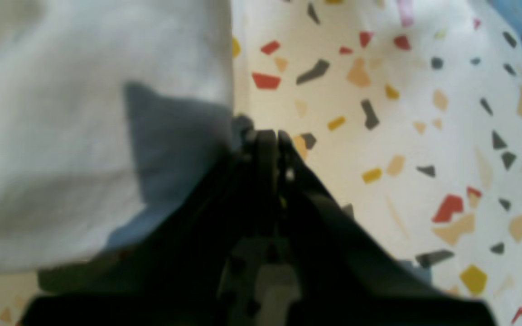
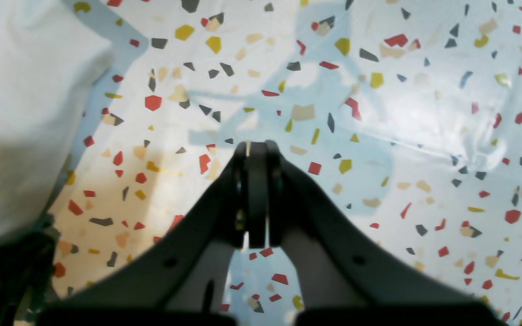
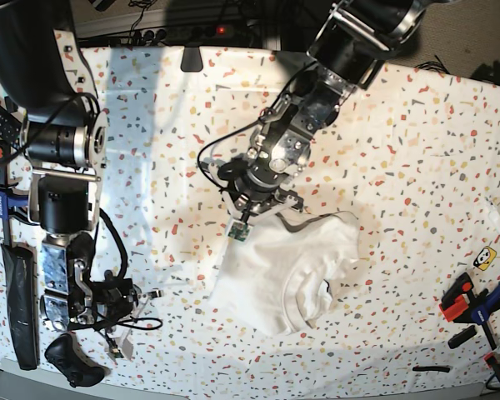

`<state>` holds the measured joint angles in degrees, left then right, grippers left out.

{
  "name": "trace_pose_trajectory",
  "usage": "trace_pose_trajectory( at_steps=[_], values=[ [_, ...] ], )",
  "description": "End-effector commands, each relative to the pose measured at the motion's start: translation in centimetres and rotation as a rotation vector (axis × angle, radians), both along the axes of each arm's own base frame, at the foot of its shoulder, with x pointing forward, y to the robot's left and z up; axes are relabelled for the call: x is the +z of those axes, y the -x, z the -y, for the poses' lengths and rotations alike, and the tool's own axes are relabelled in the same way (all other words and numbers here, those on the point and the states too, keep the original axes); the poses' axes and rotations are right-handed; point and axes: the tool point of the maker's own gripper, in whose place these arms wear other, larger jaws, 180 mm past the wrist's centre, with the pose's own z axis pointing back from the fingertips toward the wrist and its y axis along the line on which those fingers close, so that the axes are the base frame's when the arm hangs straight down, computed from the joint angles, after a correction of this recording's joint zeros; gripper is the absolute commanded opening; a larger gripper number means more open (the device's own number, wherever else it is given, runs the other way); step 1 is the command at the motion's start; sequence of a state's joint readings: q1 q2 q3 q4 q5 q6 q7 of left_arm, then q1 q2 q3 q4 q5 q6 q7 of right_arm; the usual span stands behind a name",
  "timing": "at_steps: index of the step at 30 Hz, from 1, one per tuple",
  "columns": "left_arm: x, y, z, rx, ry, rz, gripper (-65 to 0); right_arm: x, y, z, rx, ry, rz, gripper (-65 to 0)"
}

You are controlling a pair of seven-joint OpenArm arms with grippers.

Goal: Fold the T-shirt properly
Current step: 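Smooth the folded bundle's edge with the left gripper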

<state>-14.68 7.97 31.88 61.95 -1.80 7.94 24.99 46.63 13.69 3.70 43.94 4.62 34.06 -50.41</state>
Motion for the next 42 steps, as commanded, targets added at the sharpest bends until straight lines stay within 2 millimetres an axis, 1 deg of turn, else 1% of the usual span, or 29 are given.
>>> trace_pose_trajectory(
  at_steps=[1,3,7,9,13,14,16,20,23,25,29,32,35,39,42],
  values=[
    [0.8,-1.1,-0.7,0.047,-0.008,0.019,-65.0,2.9,-1.7,0.2,-0.006,-0.006,0.075,-65.0],
    [0.8,-1.7,-1.9,0.099,-0.018,0.024,-65.0,2.7,-1.6,0.2,-0.006,-0.006,0.071,-65.0],
    [1.3,-3.6,-4.9,0.172,-0.029,0.042,-65.0,2.0,-1.2,0.2,-0.006,-0.005,0.058,-65.0],
    [1.3,-4.4,-6.9,0.224,-0.03,0.034,-65.0,1.8,-1.1,0.4,-0.008,-0.004,0.055,-65.0],
    [1.1,-5.5,-11.7,0.338,-0.028,0.04,-65.0,1.9,-1.1,0.5,-0.009,-0.003,0.056,-65.0],
    [1.2,-5.8,-12.7,0.358,-0.025,0.053,-65.0,1.8,-1.1,0.4,-0.009,-0.003,0.055,-65.0],
    [1.8,-6.5,-13.8,0.35,-0.006,0.094,-65.0,1.8,-1.0,0.4,-0.009,-0.003,0.055,-65.0],
    [3.1,-7.3,-14.0,0.306,0.07,0.159,-65.0,1.8,-1.0,0.4,-0.009,-0.002,0.049,-65.0],
    [4.1,-8.1,-13.8,0.288,0.076,0.184,-65.0,1.6,-0.8,0.5,-0.01,0.002,0.035,-65.0],
    [5.3,-9.1,-13.9,0.288,0.079,0.212,-65.0,1.5,-0.6,0.5,-0.01,-0.001,0.026,-65.0],
    [8.4,-11.6,-14.5,0.287,0.076,0.28,-65.0,1.6,-0.5,-0.4,-0.006,-0.062,0.014,-65.0],
    [9.7,-13.0,-15.3,0.292,0.052,0.276,-65.0,1.6,-0.4,-0.5,-0.006,-0.063,0.012,-65.0],
    [9.7,-13.4,-16.0,0.297,0.019,0.221,-65.0,1.6,-0.4,-0.4,-0.006,-0.062,0.012,-65.0],
    [8.0,-12.7,-17.1,0.307,-0.026,0.119,-65.0,1.6,-0.5,-0.5,-0.006,-0.063,0.013,-65.0],
    [6.8,-11.9,-18.2,0.354,-0.057,0.035,-65.0,1.6,-0.5,-0.5,-0.006,-0.064,0.017,-65.0]
  ],
)
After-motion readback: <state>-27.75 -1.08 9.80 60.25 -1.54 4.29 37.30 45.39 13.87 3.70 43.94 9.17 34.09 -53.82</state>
